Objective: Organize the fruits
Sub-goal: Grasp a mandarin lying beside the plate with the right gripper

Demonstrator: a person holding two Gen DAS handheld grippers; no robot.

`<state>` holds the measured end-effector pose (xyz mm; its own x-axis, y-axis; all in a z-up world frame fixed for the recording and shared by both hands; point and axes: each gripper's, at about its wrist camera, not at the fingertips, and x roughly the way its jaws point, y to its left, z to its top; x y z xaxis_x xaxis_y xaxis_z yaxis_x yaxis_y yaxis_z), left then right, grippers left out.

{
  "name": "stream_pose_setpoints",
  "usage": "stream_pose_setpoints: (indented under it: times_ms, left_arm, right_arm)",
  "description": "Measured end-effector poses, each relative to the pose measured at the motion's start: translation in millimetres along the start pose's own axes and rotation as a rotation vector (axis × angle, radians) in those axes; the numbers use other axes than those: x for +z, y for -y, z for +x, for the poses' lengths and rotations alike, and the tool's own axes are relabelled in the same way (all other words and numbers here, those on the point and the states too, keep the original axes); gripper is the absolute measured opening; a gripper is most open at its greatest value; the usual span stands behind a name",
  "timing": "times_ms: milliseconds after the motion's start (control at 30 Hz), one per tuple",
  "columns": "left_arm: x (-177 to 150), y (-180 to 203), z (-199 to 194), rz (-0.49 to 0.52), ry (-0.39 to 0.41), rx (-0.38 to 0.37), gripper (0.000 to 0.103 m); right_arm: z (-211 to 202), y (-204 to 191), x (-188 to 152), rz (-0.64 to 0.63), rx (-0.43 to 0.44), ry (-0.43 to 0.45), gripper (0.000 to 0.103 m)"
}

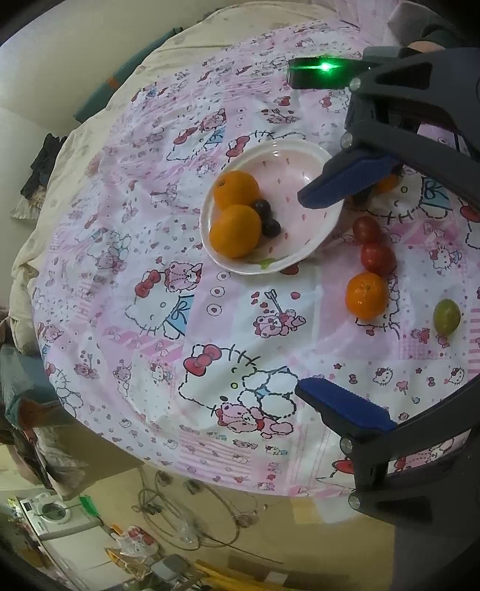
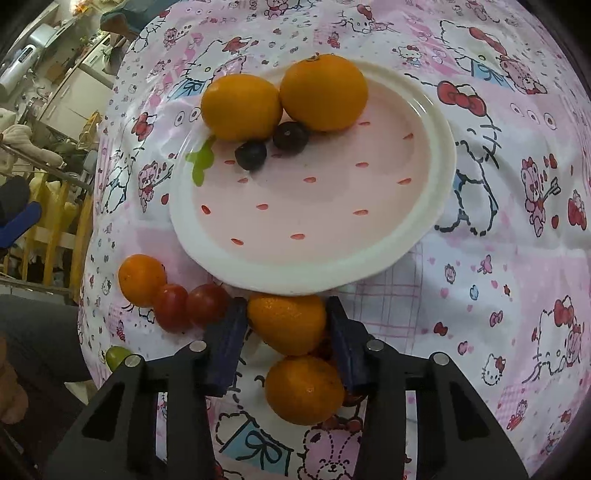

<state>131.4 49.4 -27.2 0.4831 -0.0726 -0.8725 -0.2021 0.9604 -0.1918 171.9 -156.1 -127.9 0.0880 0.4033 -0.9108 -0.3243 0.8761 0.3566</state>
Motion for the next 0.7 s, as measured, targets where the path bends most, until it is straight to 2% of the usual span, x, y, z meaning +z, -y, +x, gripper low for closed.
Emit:
stream_pose_setpoints:
  times_ms: [167, 367, 567, 700]
  left_arm:
    - [-0.5, -2.2, 1.6, -0.015, -0.011, -0.003, 0.091]
    - [-2.3, -1.7, 0.4, -0.006, -0.004, 0.002, 0.091]
    - [-2.3, -2.8, 1.3, -0.008, -0.008, 0.018, 0.091]
    - [-2.3, -2.8, 1.8, -0.004, -0.001, 0.023, 0.091]
  right_arm:
    - [-4.1, -5.2, -2.2, -0.028, -0.01, 0.018, 0.043]
    - [-29.2, -9.7, -12.4, -0.033, 0.06, 0.063, 0.043]
    - [-65.7, -7.0, -17.0, -0.023, 0.131, 0.17, 0.043]
    - [-85.1, -4.3, -16.9, -0.016, 0.144, 0.236, 0.043]
